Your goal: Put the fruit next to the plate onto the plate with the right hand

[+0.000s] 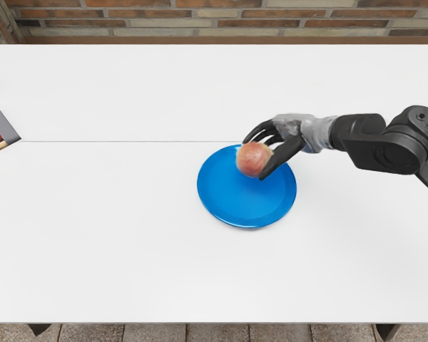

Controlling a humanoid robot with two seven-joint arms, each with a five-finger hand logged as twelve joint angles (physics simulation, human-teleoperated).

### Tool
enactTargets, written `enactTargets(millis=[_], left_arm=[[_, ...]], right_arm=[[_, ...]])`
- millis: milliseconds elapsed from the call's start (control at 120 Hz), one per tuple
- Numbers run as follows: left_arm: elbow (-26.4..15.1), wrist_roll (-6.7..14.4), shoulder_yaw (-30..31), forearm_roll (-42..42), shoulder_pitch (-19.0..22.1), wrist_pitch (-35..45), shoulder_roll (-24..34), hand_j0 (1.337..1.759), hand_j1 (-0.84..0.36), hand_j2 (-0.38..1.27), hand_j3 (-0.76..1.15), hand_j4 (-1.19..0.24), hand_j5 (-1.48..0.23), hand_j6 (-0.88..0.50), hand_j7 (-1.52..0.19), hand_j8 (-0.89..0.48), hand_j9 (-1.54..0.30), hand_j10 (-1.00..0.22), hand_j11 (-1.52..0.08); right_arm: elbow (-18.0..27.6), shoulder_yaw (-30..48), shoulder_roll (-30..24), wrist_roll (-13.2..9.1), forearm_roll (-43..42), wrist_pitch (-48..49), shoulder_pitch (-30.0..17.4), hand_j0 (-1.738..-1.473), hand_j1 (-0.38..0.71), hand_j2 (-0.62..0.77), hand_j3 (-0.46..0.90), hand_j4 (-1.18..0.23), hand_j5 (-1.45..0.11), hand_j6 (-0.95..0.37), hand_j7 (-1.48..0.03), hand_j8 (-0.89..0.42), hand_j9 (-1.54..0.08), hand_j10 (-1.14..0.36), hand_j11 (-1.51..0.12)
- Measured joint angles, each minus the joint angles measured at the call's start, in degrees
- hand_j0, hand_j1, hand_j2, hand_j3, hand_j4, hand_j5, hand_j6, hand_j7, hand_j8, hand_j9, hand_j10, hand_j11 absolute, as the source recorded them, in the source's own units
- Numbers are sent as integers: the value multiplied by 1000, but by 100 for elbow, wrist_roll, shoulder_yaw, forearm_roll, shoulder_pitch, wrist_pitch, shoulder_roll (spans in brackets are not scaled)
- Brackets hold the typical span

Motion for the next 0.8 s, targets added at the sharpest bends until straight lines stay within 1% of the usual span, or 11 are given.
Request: enactTargets(millis=[17,33,100,183,300,358,392,508,633,742,800], left_arm=[[0,0,0,0,-6,0,0,1658,341,2,0,-7,-9,-7,-9,-7,-9,-7,-9],[0,0,0,0,-8,0,0,1658,341,2,0,-7,-9,-7,-9,-7,-9,-7,-9],[0,0,0,0,-2,0,0,1658,341,1,0,-7,-9,-7,-9,-7,-9,-7,-9],[0,0,1,-1,-2,0,0,1658,341,1,0,-7,-9,-7,-9,-7,-9,-7,-9],[0,0,1,-1,-6,0,0,1658,341,1,0,-7,-9,-7,-9,-7,-9,-7,-9],[0,0,1,-1,-5,0,0,1658,341,1,0,-7,-9,-7,-9,-7,-9,-7,-9],[0,0,1,-1,-5,0,0,1658,341,1,0,-7,-9,-7,-9,-7,-9,-7,-9],[0,0,1,-1,-4,0,0,1658,341,1,0,-7,-9,-7,-9,-7,-9,-7,-9],[0,0,2,-1,0,0,0,1658,341,1,0,-7,-9,-7,-9,-7,-9,-7,-9],[0,0,2,0,-21,0,0,1658,341,1,0,-7,-9,-7,-9,-7,-9,-7,-9],[0,0,1,0,-17,0,0,1658,341,1,0,-7,-9,-7,-9,-7,-9,-7,-9]], right_arm=[[0,-11,30,0,4,12,-10,-1657,189,309,0,-552,-756,-345,-764,-349,-776,-625,-774],[1,-18,54,-1,3,20,-19,-1657,179,280,0,-534,-732,-344,-739,-346,-751,-611,-748],[35,9,69,-2,-4,38,-36,-1657,40,201,0,-392,-537,-255,-542,-257,-550,-448,-548],[247,416,-111,-3,54,284,-42,-1657,-81,132,0,-270,-368,-178,-371,-180,-377,-306,-376],[387,1032,-403,-3,820,1199,-71,-1658,-184,73,0,-164,-222,-112,-224,-113,-227,-184,-227],[408,1209,-534,-3,1339,1598,-234,-1658,-218,53,0,-129,-175,-91,-177,-91,-179,-145,-178],[416,1405,-580,-3,1590,1765,-466,-1658,-233,44,0,-114,-154,-81,-155,-82,-157,-127,-157],[415,2669,-528,-3,2069,2062,-1650,-1658,-268,23,0,-77,-104,-59,-104,-59,-106,-85,-105],[332,3807,-483,-3,2276,2163,-2548,-1658,-290,10,0,-54,-73,-44,-73,-44,-74,-58,-74],[153,4869,-473,-3,2543,2191,-3469,-1658,-302,4,0,-42,-56,-36,-56,-36,-57,-44,-56],[108,5295,-470,-3,2620,2197,-3826,-1658,-307,2,0,-37,-50,-32,-50,-32,-50,-39,-50]])
